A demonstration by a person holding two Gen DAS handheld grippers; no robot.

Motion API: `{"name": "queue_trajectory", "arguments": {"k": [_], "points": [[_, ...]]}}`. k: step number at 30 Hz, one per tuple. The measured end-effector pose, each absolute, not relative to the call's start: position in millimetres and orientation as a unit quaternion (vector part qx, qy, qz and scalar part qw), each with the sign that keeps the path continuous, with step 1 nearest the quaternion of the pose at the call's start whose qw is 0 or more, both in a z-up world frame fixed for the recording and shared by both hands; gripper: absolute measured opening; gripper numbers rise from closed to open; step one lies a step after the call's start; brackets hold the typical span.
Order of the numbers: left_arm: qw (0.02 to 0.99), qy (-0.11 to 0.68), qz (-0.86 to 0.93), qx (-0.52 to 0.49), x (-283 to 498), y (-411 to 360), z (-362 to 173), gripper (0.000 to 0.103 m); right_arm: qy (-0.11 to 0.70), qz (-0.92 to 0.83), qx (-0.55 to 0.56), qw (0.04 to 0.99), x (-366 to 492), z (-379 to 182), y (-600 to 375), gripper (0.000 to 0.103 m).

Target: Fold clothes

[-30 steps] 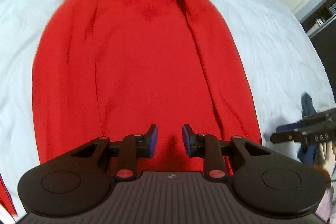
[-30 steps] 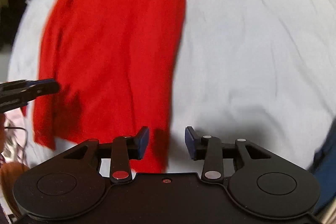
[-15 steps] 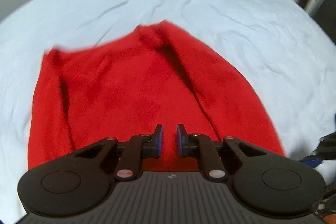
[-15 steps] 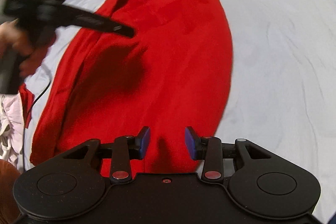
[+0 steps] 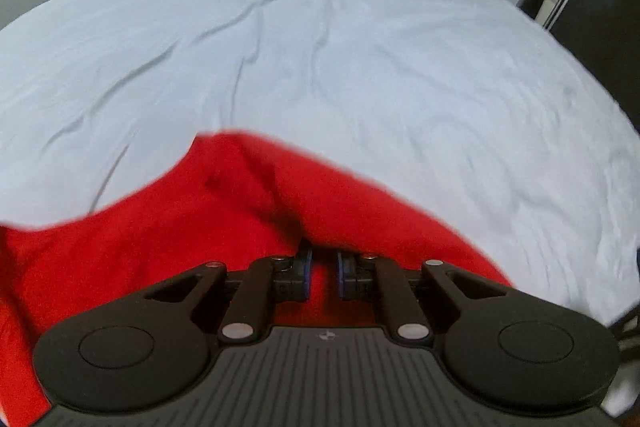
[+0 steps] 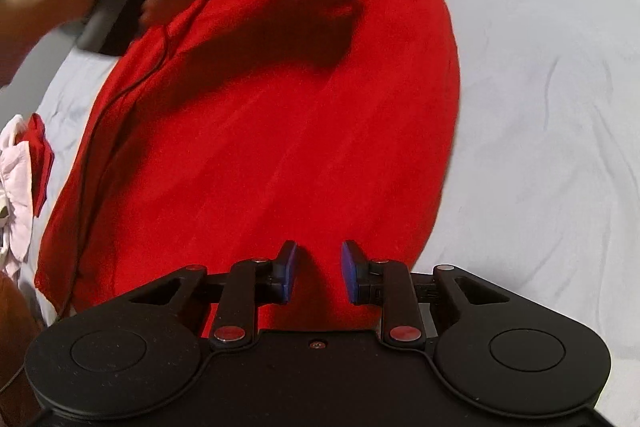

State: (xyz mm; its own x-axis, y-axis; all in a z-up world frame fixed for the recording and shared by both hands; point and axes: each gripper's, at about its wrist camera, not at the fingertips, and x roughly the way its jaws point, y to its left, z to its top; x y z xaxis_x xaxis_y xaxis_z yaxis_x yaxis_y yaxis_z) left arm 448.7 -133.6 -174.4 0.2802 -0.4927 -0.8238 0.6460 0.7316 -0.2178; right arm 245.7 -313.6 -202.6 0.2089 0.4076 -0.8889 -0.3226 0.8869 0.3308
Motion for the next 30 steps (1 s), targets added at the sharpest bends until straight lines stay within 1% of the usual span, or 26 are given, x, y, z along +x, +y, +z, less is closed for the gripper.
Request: {"name": "queue_trajectory", "arguments": {"k": [8, 13, 19, 22, 24, 30], "points": [[0.808, 0.48, -0.341, 0.033, 493, -145, -185, 0.01, 0.589, 0.253, 0.036, 0.767, 247, -205, -315, 0.024], [0.815, 0.48, -0.324, 0.018, 512, -145, -186, 0.007, 0.592, 0.267, 0.017, 0.76, 227, -203, -317, 0.025], [0.828, 0.471, -0.303, 0.025, 508, -139, -179, 0.007, 0.592, 0.268, 0.017, 0.759, 219, -201, -318, 0.025], [0.847, 0.467, -0.254, 0.022, 507, -125, -170, 0.014, 0.595, 0.262, 0.013, 0.76, 229, -209, -308, 0.025], [0.846, 0.47, -0.251, 0.005, 503, -114, -161, 0.014, 0.596, 0.258, 0.008, 0.76, 231, -209, -299, 0.024], [0.849, 0.447, -0.28, 0.026, 472, -112, -133, 0.014, 0.598, 0.222, 0.066, 0.767, 236, -186, -340, 0.024]]}}
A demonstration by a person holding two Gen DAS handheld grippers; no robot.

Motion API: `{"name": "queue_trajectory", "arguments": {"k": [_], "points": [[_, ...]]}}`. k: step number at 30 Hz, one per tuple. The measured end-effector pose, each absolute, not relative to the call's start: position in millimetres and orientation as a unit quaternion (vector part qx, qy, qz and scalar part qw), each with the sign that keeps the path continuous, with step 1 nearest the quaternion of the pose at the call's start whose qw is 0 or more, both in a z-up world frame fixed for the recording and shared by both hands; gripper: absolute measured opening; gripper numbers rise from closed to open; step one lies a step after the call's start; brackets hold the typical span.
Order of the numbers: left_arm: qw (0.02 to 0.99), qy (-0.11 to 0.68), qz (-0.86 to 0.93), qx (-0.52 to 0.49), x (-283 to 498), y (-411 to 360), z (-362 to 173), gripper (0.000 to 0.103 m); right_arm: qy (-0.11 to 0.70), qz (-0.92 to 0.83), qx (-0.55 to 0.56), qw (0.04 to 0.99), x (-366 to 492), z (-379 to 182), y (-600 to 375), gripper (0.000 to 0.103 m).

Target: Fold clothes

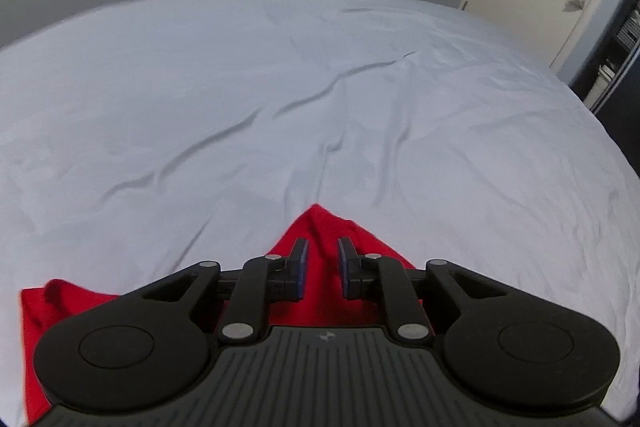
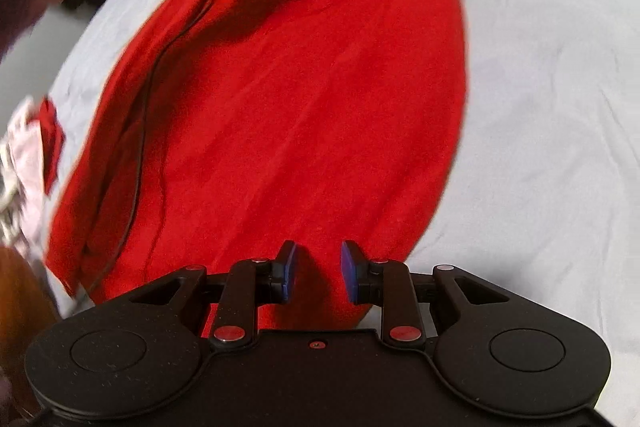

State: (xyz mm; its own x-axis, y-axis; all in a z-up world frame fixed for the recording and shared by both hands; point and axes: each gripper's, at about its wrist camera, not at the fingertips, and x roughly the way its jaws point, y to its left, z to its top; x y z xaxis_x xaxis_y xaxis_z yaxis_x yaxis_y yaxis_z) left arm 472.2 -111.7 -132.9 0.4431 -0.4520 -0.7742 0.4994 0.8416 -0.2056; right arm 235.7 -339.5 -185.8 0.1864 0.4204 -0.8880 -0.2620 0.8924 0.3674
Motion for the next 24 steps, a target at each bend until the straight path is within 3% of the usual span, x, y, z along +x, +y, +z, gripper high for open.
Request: {"name": "queue_trajectory", "arguments": {"k": [9, 24], "points": [[0.794, 0.479, -0.367, 0.071, 434, -140, -152, 0.014, 0.556, 0.163, 0.1, 0.809, 250, -173, -373, 0.024], [0.821, 0.484, -0.287, 0.097, 442, -124, -171, 0.014, 0.576, 0.146, 0.077, 0.801, 261, -196, -374, 0.024]]}}
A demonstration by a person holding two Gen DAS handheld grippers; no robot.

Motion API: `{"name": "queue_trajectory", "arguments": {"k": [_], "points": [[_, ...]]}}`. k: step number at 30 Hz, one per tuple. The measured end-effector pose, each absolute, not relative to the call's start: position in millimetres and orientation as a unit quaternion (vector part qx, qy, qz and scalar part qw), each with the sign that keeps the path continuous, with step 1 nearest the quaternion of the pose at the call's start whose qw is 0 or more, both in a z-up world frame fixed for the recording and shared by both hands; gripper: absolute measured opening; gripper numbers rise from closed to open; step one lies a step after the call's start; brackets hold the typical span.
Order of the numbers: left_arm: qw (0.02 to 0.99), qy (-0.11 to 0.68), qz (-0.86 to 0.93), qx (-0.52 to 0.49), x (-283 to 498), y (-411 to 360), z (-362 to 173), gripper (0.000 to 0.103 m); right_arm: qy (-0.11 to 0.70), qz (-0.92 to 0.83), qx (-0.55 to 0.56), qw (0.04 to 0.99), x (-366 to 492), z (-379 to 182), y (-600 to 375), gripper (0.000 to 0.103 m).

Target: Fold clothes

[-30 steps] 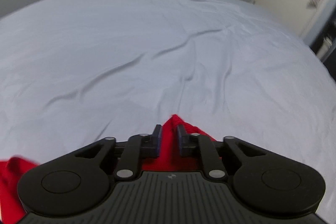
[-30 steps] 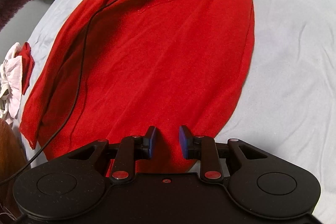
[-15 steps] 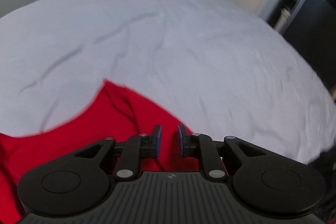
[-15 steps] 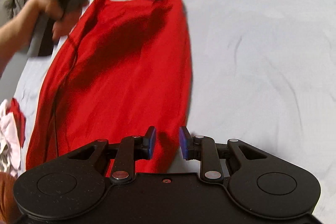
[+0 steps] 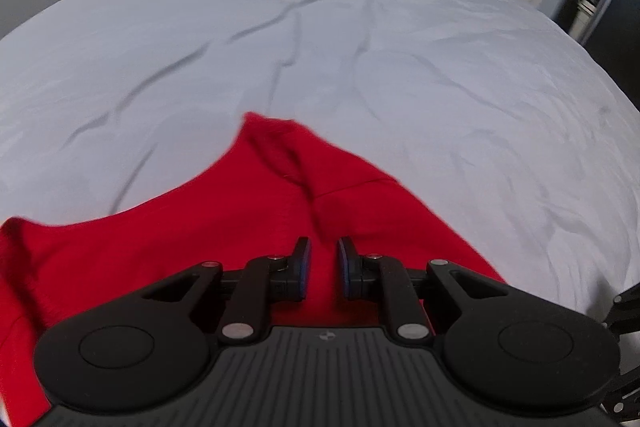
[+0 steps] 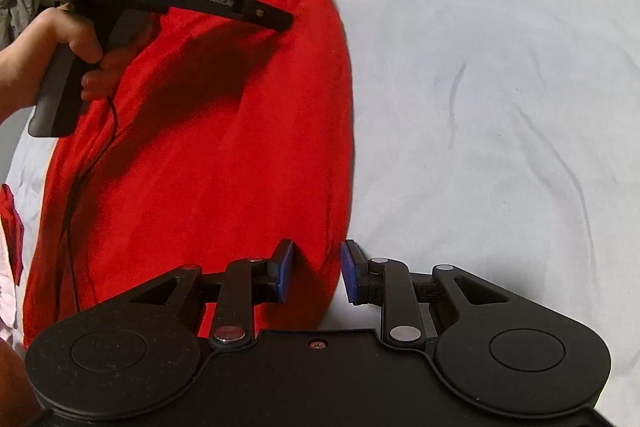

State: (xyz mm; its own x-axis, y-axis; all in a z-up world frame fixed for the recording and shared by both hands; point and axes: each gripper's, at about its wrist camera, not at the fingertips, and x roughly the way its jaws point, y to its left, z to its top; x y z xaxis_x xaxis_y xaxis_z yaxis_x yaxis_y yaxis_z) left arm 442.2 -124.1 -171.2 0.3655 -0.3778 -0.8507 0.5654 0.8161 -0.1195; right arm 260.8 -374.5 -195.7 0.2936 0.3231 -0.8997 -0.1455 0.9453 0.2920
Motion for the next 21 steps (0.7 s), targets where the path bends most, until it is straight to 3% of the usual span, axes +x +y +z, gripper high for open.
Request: {"name": "queue_trajectory", "arguments": {"k": [6, 10, 14, 21], "points": [[0.829, 0.477, -0.274, 0.105, 421, -106, -142, 0.014, 0.582, 0.113, 0.063, 0.803, 254, -185, -367, 0.03], [0.838, 0.462, -0.269, 0.107, 390, -84, -96, 0.022, 0.575, 0.099, 0.059, 0.81, 241, -161, -366, 0.041], [0.847, 0.453, -0.256, 0.106, 361, -59, -65, 0.034, 0.573, 0.095, 0.066, 0.811, 220, -136, -365, 0.042], [0.85, 0.468, -0.215, 0.105, 297, 5, -28, 0.04, 0.598, 0.095, 0.118, 0.787, 180, -112, -361, 0.047]]}}
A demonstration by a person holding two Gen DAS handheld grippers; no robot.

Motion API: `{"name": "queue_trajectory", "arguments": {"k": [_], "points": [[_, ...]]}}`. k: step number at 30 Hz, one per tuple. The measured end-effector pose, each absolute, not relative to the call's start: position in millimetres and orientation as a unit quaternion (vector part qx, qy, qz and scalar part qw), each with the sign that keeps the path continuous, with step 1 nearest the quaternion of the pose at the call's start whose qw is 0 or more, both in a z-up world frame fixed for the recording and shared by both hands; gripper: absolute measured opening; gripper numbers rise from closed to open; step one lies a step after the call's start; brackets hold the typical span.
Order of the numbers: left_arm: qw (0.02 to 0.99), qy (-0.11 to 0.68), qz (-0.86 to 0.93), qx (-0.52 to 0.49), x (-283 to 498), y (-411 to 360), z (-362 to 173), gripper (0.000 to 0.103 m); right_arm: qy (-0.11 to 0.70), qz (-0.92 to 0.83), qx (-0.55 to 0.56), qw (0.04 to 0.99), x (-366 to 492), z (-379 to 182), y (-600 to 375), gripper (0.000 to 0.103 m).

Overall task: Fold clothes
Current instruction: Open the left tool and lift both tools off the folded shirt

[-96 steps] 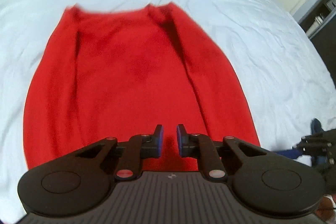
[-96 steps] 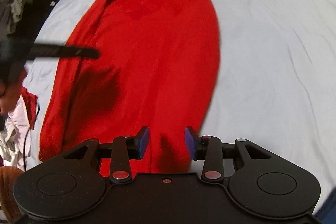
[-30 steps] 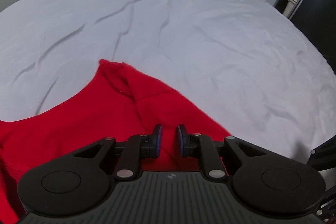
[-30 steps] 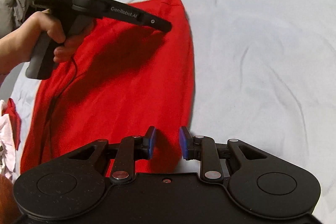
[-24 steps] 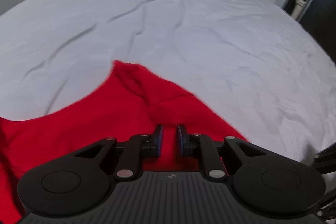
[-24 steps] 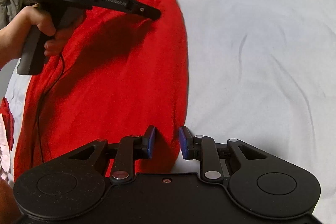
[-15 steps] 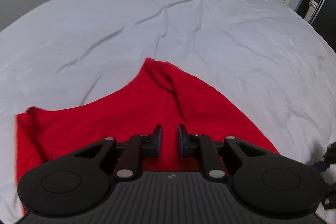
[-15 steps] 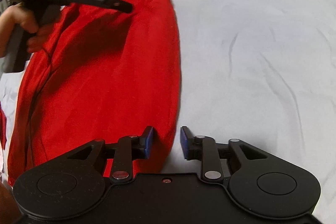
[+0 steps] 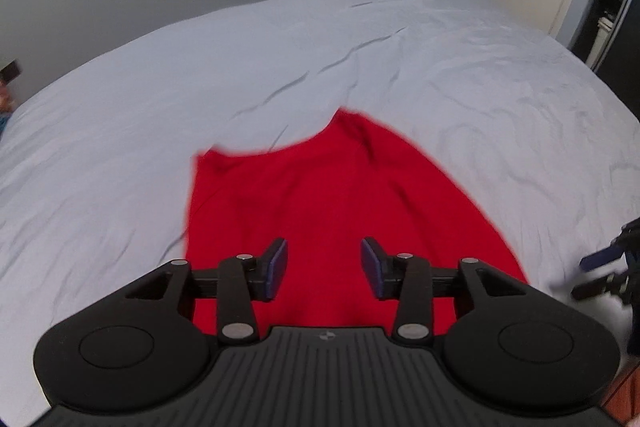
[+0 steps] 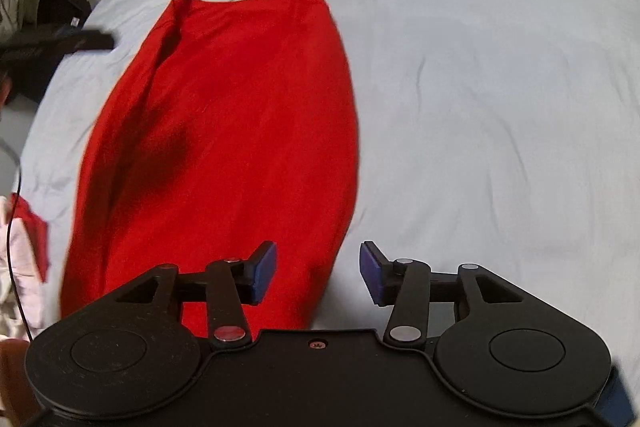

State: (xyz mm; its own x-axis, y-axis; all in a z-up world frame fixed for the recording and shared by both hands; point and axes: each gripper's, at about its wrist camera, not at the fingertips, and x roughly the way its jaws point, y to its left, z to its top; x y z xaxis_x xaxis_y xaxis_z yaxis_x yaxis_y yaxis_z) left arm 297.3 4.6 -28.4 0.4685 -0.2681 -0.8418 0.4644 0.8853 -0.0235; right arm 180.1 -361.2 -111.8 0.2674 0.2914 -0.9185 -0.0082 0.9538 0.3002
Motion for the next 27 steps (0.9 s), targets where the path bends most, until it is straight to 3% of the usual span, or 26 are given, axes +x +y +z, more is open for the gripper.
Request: {"name": "queue_trajectory", "arguments": {"k": [7, 14, 27], "points": [[0.84, 0.507, -0.183, 0.06, 229, 75, -34, 0.043, 0.628, 0.091, 0.167, 0.754, 135, -108, -353, 0.05], [0.82, 0.548, -0.165, 0.014, 179, 134, -87, 0.043, 0.659, 0.086, 0.19, 0.723, 100, -146, -340, 0.05], [0.788, 0.595, -0.15, -0.054, 162, 159, -149, 0.043, 0.648, 0.056, 0.242, 0.72, 83, -192, -328, 0.049]]}}
